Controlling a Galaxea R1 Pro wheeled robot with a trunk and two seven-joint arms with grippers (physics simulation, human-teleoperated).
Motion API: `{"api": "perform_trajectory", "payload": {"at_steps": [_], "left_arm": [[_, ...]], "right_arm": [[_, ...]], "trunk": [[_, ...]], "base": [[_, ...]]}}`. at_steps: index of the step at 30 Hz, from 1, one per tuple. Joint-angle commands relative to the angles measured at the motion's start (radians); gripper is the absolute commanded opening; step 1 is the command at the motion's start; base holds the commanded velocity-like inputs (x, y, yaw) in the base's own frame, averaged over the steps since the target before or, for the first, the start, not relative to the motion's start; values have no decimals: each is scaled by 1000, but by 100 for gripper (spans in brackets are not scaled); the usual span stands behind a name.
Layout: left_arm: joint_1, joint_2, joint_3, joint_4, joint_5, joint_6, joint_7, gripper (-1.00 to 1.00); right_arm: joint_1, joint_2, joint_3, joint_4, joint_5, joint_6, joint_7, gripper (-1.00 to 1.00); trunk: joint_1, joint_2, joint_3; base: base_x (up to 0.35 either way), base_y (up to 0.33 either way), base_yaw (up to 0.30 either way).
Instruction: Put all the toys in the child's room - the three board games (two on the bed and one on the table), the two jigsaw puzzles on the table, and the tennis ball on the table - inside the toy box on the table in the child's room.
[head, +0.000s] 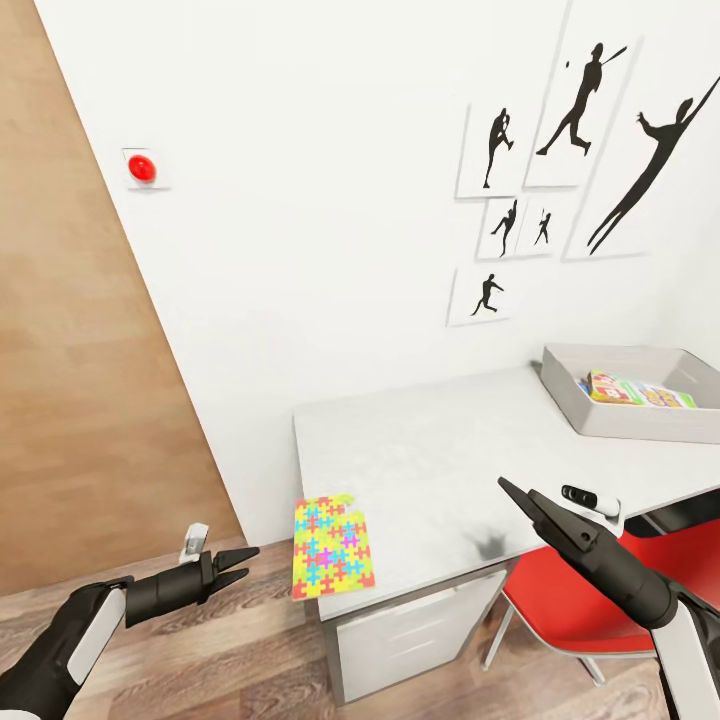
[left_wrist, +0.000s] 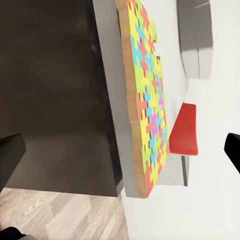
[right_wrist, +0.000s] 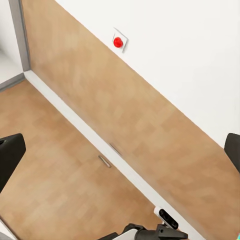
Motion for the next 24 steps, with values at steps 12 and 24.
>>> {"api": "perform_trajectory", "payload": {"at_steps": [12,24], "left_arm": [[0,0,0,-1,2,5,-2,100],[0,0,0,-1,2,6,-3,100]], "right_arm": [[-1,0,0,0,-4,7,-1,100],[-1,0,0,0,-4,7,-1,100]], "trunk": [[0,-1,-1],[0,-1,-1]], "base": [[0,-174,0],[0,-152,0]]}}
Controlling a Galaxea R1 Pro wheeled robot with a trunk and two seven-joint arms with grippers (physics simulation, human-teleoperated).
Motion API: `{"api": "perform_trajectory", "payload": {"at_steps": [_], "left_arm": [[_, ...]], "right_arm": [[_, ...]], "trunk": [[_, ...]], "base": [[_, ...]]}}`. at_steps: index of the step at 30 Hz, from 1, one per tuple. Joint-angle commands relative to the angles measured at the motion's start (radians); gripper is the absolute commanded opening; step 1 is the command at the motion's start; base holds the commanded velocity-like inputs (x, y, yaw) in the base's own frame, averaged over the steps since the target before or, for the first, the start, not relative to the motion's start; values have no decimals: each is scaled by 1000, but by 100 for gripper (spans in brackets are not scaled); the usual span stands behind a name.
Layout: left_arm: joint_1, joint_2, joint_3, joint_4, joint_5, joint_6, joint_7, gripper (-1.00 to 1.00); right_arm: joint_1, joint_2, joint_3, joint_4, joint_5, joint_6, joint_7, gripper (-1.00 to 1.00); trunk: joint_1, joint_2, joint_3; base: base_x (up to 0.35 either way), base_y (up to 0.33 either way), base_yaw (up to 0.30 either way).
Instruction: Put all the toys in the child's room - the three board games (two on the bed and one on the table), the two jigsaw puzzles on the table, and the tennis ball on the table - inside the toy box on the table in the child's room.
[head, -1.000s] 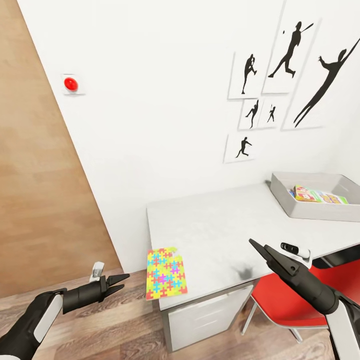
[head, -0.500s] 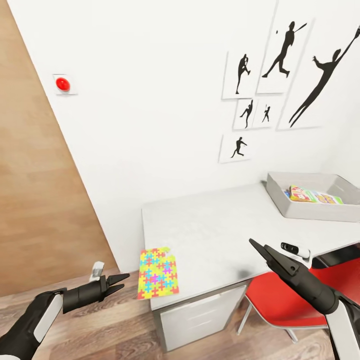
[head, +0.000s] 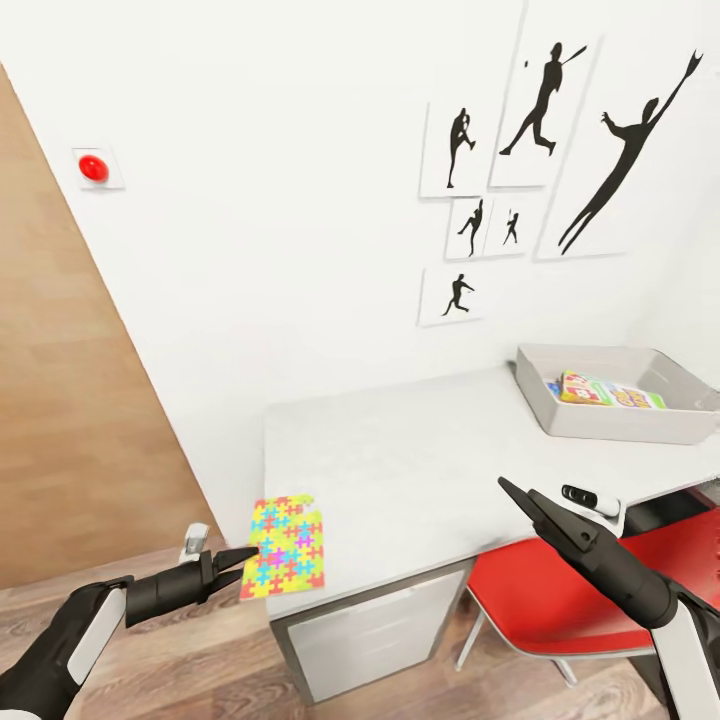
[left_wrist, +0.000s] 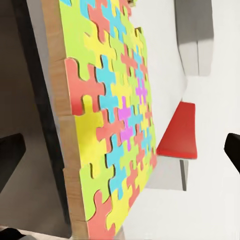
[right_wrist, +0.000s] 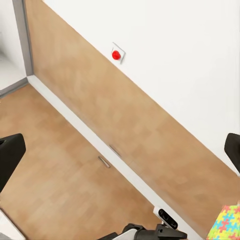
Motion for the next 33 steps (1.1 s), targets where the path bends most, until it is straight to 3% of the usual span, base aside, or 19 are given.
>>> {"api": "perform_trajectory", "payload": {"at_steps": [1,33], "left_arm": [[0,0,1,0,2,6,-1,100],[0,1,1,0,3,6,-2,100]], "right_arm": [[-1,0,0,0,-4,7,1,100],[0,0,0,0,-4,6,-1,100]], "trunk": [[0,-1,-1],[0,-1,-1]], "base": [[0,-207,0],[0,-23,0]]}}
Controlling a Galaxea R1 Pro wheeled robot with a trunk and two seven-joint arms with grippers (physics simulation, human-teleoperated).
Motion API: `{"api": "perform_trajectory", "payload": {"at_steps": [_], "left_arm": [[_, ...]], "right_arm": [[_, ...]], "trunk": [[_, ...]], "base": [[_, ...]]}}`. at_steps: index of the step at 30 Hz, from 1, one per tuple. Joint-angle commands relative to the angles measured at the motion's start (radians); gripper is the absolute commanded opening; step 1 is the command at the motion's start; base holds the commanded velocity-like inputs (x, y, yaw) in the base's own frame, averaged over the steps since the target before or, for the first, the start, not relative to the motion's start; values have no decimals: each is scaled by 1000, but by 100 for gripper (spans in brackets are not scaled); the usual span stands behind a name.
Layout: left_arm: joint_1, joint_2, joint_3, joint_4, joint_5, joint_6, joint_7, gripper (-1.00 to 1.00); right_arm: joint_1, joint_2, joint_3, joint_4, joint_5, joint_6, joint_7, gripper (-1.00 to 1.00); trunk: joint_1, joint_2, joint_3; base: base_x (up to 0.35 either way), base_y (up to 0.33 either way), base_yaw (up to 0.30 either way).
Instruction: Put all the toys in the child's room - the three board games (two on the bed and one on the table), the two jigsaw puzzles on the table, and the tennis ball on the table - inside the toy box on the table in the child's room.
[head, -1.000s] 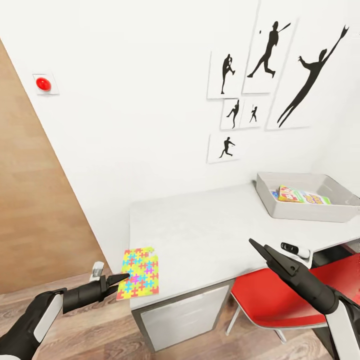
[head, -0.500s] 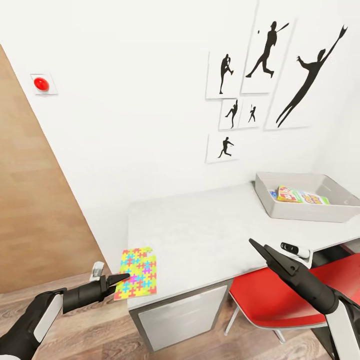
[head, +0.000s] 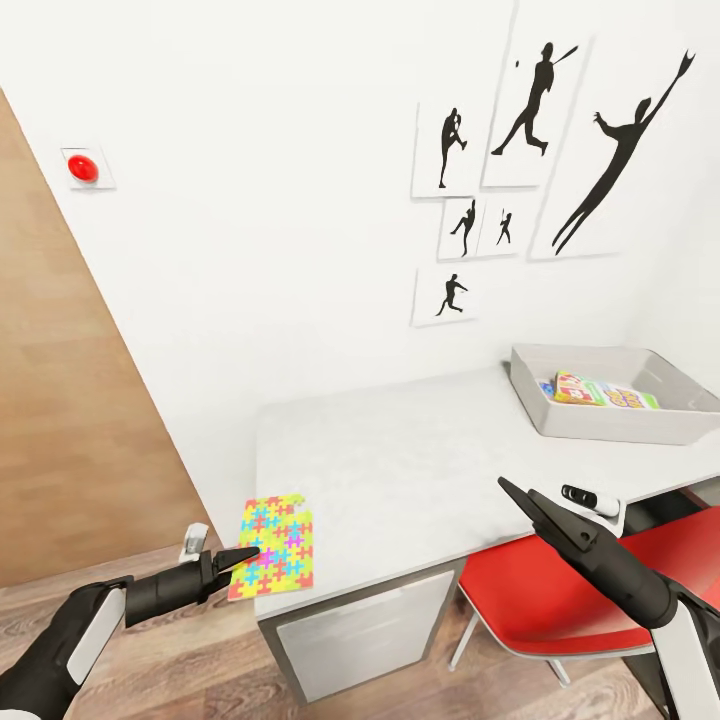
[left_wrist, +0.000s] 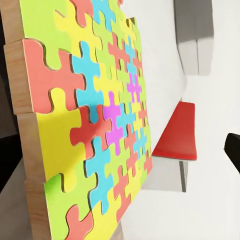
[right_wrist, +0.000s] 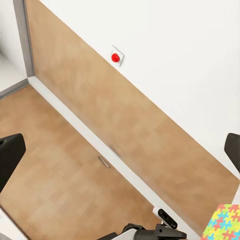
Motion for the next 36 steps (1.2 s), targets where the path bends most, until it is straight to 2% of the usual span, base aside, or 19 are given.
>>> {"api": "perform_trajectory", "payload": {"at_steps": [1,10,27,36], "left_arm": [[-1,0,0,0,2,6,-1,-100],[-1,1,2,0,3,7,-3,-100],[-2,10,6,-5,11,36,-7,-100],[-3,13,4,-9,6,39,-110,-100]], "right_arm": [[-1,0,0,0,-4,7,0,100],[-1,1,0,0,-4,7,-1,100],[-1,1,0,0,-3,7,-1,100],[-1,1,1,0,-4,7,-2,100]], "trunk": [[0,-1,-1],[0,-1,-1],[-65,118,52],[-73,132,59]], "base": [[0,0,0],[0,0,0],[0,0,0],[0,0,0]]}}
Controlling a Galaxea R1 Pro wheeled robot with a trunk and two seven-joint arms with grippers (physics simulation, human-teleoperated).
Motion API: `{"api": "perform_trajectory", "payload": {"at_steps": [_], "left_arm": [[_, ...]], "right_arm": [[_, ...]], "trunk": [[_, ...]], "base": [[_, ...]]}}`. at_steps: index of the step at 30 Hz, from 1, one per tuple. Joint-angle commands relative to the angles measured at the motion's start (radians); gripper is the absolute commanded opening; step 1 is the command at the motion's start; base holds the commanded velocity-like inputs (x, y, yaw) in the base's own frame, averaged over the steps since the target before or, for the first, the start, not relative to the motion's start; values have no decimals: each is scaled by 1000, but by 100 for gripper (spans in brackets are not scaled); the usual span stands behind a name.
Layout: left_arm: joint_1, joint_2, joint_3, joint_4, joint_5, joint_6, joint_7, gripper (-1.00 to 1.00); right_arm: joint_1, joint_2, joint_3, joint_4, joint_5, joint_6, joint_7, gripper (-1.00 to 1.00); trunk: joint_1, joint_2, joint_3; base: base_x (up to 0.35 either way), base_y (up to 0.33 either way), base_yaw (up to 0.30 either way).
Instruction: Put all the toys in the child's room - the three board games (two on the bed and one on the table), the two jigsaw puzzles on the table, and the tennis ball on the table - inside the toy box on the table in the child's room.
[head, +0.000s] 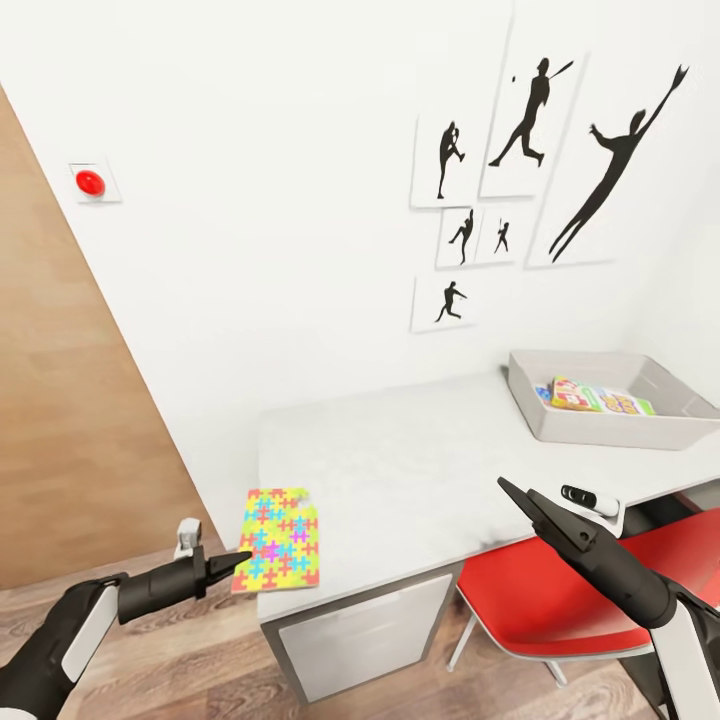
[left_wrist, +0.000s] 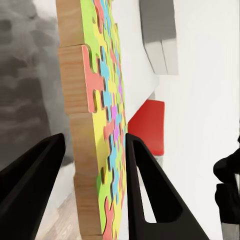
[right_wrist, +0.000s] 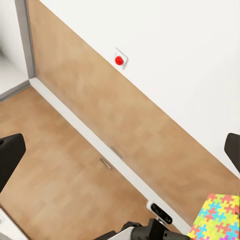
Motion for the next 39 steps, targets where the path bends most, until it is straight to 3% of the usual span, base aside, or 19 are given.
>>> {"api": "perform_trajectory", "payload": {"at_steps": [1,10,14,17,22,27,28,30,34,39], "left_arm": [[-1,1,0,-2,1,6,-8,-100],[-1,5,0,-7,-2,30,-21,-100],[-1,25,-1,-26,-1,57,-42,-100],[-1,43,-3,-71,0,95,-82,-100],[-2,74,-2,-136,-2,120,-208,-100],[-6,77,-3,-149,-2,126,-246,-100],[-11,91,-5,-160,-3,129,-280,-100],[-12,105,-5,-164,-3,129,-305,-100],[-13,122,-7,-166,-3,129,-357,-100],[-13,129,-7,-167,-4,128,-375,-100]], "right_arm": [[-1,0,0,0,-3,7,1,100],[-1,0,0,0,-3,7,0,100],[-1,0,0,0,-2,6,1,100],[-1,0,1,-1,-2,6,-1,100],[-1,8,7,1,-2,3,-5,100],[-1,12,8,5,18,3,-11,100],[-1,13,7,8,59,2,-13,100],[-1,13,8,9,75,3,-13,100],[-1,12,5,9,89,3,-15,100],[-1,9,3,7,93,2,-16,100]], "trunk": [[-4,7,2],[-38,70,30],[-54,98,43],[-65,119,52],[-84,154,68],[-104,189,84],[-107,196,87],[-115,210,93],[-130,238,106],[-150,273,121]], "base": [[0,0,0],[0,0,0],[0,0,0],[0,0,0],[0,0,0],[0,0,0],[0,0,0],[0,0,0],[0,0,0],[0,0,0]]}}
